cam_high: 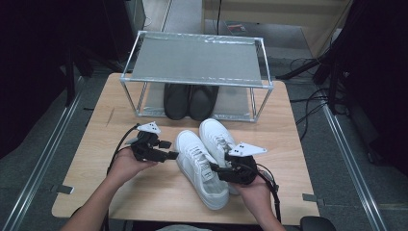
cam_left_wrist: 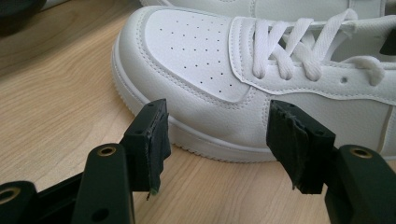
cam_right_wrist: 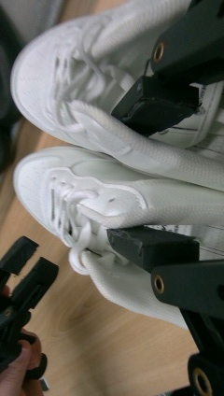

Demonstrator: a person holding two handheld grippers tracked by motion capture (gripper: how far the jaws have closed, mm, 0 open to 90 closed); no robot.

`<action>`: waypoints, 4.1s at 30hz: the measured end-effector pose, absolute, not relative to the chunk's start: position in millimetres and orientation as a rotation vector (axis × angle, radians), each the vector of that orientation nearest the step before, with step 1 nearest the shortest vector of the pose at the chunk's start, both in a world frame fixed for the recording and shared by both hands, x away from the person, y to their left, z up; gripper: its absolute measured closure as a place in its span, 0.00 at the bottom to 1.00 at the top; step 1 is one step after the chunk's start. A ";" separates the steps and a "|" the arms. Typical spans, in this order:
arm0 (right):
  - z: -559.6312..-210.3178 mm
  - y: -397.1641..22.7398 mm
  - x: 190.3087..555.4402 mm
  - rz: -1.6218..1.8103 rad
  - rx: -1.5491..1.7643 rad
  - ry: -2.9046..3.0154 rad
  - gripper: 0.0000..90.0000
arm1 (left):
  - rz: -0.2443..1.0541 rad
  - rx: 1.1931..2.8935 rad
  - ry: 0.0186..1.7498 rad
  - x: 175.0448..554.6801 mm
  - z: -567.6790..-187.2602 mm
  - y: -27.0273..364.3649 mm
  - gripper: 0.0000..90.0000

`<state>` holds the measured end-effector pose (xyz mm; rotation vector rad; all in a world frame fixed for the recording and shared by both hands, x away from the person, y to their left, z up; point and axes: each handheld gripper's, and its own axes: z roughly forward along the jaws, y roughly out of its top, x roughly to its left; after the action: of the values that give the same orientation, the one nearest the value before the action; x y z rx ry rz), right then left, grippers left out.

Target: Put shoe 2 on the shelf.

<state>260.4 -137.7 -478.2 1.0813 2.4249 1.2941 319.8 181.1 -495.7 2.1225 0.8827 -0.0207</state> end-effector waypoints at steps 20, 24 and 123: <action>-480.7 -123.8 265.5 1.149 1.011 2.450 0.70 | 0.006 2.095 0.911 323.2 -493.2 190.4 0.44; -479.2 -126.2 266.8 1.163 1.034 2.461 0.75 | 0.007 2.084 0.920 323.2 -492.8 192.6 0.44; -233.9 -69.5 477.4 1.230 1.009 2.432 0.83 | 0.174 2.027 1.138 284.0 -500.5 264.1 0.42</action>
<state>477.4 -69.5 -233.9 1.0091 2.4323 1.2303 284.0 264.1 -500.5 2.0268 1.1381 0.1736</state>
